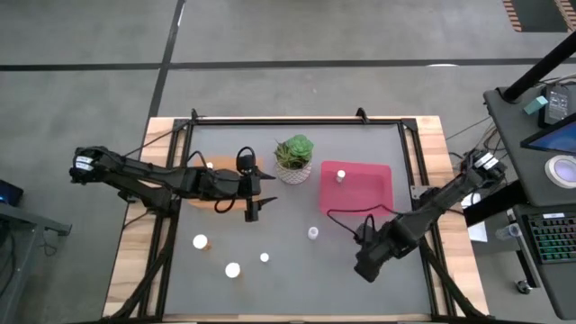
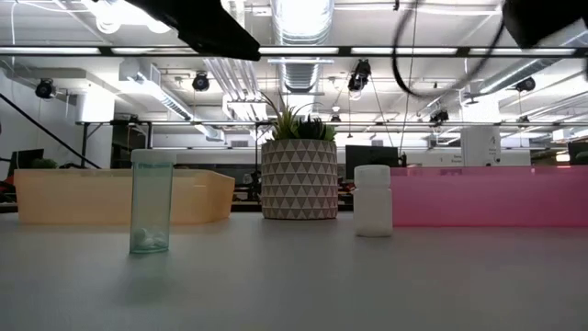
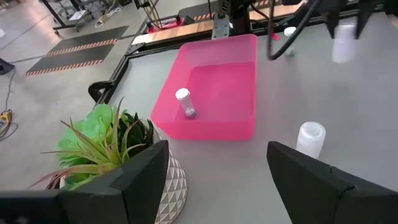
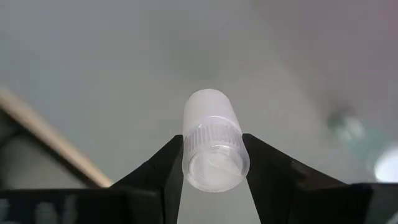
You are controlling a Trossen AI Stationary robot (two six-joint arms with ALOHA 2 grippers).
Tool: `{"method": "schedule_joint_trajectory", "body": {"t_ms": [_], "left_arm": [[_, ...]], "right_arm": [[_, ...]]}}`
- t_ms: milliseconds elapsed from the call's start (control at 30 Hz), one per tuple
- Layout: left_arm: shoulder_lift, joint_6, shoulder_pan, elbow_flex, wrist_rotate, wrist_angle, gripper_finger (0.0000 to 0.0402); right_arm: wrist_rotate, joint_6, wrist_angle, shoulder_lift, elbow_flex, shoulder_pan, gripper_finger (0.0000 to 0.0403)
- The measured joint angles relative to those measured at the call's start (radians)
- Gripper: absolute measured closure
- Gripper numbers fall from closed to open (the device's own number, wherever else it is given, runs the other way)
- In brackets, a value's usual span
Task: Pick and place medicine bottles into bin by pill shape (circle, oval)
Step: Put the right small white pill bottle in the pink bin
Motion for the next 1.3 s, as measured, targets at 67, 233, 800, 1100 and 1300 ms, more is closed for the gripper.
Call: {"method": "schedule_joint_trajectory", "body": {"t_ms": [67, 233, 800, 1100, 1300], "left_arm": [[0.000, 0.001, 0.000, -0.005, 0.000, 0.014, 0.0145], [-0.002, 0.001, 0.000, -0.006, 0.000, 0.029, 0.0145], [-0.004, -0.003, 0.001, -0.005, 0.000, 0.065, 0.0145], [-0.004, -0.007, 0.001, -0.006, 0.000, 0.102, 0.0145], [-0.003, -0.007, 0.001, -0.006, 0.000, 0.107, 0.0145]], "right_arm": [[0.053, -0.088, 0.079, -0.042, -0.002, 0.000, 0.0263], [0.190, -0.282, 0.251, -0.137, -0.007, -0.021, 0.0263], [-0.098, -1.054, 1.010, -0.291, -0.119, -0.156, 0.0264], [-0.230, -1.316, 1.235, -0.280, -0.130, -0.163, 0.0264], [-0.298, -1.434, 1.343, -0.288, -0.130, -0.162, 0.0264]]}}
